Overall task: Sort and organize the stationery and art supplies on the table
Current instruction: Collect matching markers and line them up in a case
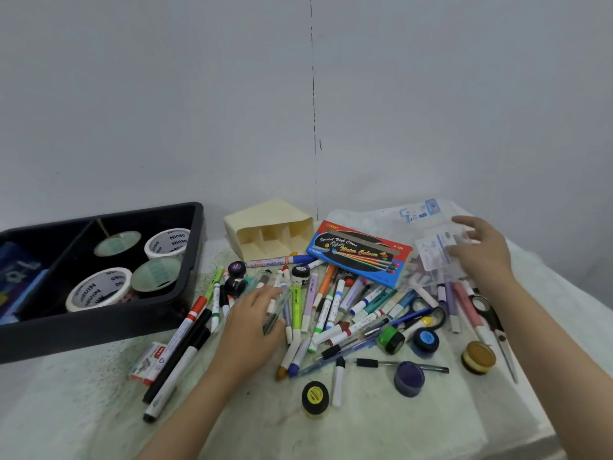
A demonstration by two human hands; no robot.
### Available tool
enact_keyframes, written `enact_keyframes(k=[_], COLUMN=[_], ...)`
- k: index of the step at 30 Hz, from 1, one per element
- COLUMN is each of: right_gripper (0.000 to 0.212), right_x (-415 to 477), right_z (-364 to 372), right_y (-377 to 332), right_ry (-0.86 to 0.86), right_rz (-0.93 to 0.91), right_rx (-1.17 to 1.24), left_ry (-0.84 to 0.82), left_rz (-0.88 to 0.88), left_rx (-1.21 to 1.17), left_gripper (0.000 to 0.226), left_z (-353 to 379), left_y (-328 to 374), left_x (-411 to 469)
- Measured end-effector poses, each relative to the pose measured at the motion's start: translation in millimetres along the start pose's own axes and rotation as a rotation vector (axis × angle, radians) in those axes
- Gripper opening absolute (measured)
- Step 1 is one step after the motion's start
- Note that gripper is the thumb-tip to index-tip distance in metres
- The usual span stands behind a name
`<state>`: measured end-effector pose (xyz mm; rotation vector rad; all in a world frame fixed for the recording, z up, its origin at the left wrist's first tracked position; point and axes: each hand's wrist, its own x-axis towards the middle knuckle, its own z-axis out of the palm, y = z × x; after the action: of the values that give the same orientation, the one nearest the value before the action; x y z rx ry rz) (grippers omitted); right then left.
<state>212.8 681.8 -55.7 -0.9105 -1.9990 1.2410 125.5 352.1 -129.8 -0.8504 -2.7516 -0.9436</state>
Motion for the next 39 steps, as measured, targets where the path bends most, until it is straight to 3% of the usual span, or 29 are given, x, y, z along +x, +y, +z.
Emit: enact_keyframes(k=[5, 13, 18, 22, 26, 29, 34, 39], right_gripper=[0.057, 0.06, 0.066, 0.061, 0.054, 0.034, 0.024, 0.028], right_x=[7, -4, -33, -77, -129, -163, -208, -246], right_z=[-2, 5, 17, 26, 37, 45, 55, 64], right_y=[-25, -58, -73, -87, -89, -85, -77, -56], right_ry=[-0.018, -0.06, -0.059, -0.126, -0.301, -0.397, -0.433, -0.378], right_rz=[-0.244, -0.79, -1.129, -1.361, -1.498, -1.623, -1.672, -1.616], right_rx=[-0.05, -0.474, -0.685, -0.721, -0.759, -0.801, -0.819, -0.655], left_ry=[0.011, 0.033, 0.088, 0.074, -0.091, -0.171, 0.044, 0.033], left_rz=[-0.018, 0.012, 0.031, -0.127, -0.439, -0.621, -0.65, -0.565], left_rx=[-0.036, -0.169, -0.324, -0.606, -1.026, -1.22, -1.005, -0.943], left_gripper=[0.048, 0.042, 0.033, 0.027, 0.043, 0.053, 0.055, 0.048], left_z=[-6, -21, -31, -56, -88, -108, -121, -139], left_y=[1, 4, 11, 35, 47, 43, 8, -25], left_x=[2, 1, -1, 1, 4, -5, -40, -100])
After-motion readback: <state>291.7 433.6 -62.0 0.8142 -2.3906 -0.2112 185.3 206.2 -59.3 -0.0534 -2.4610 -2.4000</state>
